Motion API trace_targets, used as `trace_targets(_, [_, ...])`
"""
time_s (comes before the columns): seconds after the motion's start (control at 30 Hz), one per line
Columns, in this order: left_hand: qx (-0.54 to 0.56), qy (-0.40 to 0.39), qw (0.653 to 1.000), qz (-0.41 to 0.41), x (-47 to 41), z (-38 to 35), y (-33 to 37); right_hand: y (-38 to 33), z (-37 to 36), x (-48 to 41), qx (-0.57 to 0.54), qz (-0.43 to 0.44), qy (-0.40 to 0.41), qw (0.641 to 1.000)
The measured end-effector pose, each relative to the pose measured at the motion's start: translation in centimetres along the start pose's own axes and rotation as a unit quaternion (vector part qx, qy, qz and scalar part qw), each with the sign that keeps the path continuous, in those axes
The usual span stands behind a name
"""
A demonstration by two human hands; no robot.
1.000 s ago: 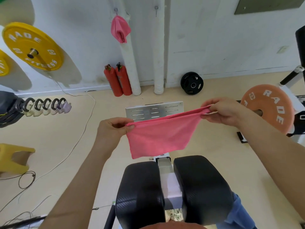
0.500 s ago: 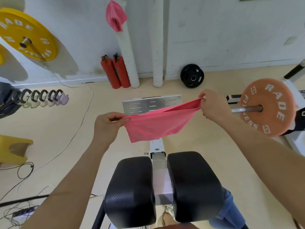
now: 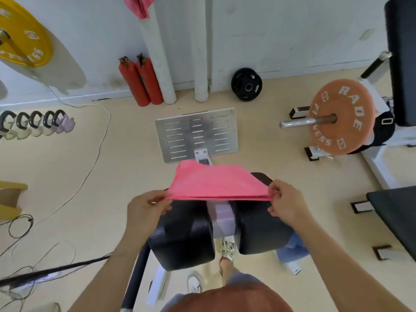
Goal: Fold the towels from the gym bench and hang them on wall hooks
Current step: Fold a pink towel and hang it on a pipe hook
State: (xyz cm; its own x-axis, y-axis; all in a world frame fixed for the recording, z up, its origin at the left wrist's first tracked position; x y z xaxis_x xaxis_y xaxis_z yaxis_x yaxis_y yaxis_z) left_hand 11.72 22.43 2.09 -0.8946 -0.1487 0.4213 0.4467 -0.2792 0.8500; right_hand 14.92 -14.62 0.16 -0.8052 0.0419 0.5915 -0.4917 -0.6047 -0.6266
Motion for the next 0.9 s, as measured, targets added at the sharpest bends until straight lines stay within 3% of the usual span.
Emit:
trace_targets(0.13, [0.060,-0.047,0.994,0.077,3.5,-1.6,-7.5,7.0,-5.3,2.3,-0.038,-0.088,-0.023,0.995])
trace_targets(0.3, [0.048,-0.074,0.988,0.127,4.9,-2.2,-12.1,10.4,-7.4,3.9,-0.170,-0.141,0.006,0.975])
trace_targets(0.57, [0.141,0.009,0.979,0.146,6.0,-2.5,-12.5,9.3,-7.6,5.7,-0.226,-0.123,0.076,0.963])
trace_targets(0.67, [0.223,0.051,0.961,0.157,6.4,-3.3,-13.0,10.2,-8.9,5.8,-0.346,-0.146,0.097,0.922])
trace_targets(0.8, [0.263,0.059,0.946,0.179,7.1,-3.9,-13.5,11.2,-11.7,5.7,-0.569,-0.174,0.085,0.800])
trace_targets(0.83, [0.228,0.043,0.956,0.177,7.2,-3.9,-13.4,11.7,-11.7,5.8,-0.576,-0.181,0.092,0.791])
trace_targets(0.9, [0.120,-0.010,0.979,0.166,7.3,-4.3,-13.4,12.6,-10.9,6.1,-0.508,-0.186,0.107,0.834])
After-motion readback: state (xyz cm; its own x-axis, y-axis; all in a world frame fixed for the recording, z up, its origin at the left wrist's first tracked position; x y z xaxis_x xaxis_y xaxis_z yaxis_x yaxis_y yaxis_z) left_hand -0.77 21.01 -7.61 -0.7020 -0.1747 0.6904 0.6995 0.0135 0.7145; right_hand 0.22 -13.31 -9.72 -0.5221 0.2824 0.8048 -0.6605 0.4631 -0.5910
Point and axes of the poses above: each hand's wrist, its own x-axis away from the middle knuckle, its own z-axis out of the back of the hand, y = z × x, the point moved 9 cm from there along -x, towards the middle knuckle, and after that the axes turned 12 degrees about -y, right-handed, at the moved point
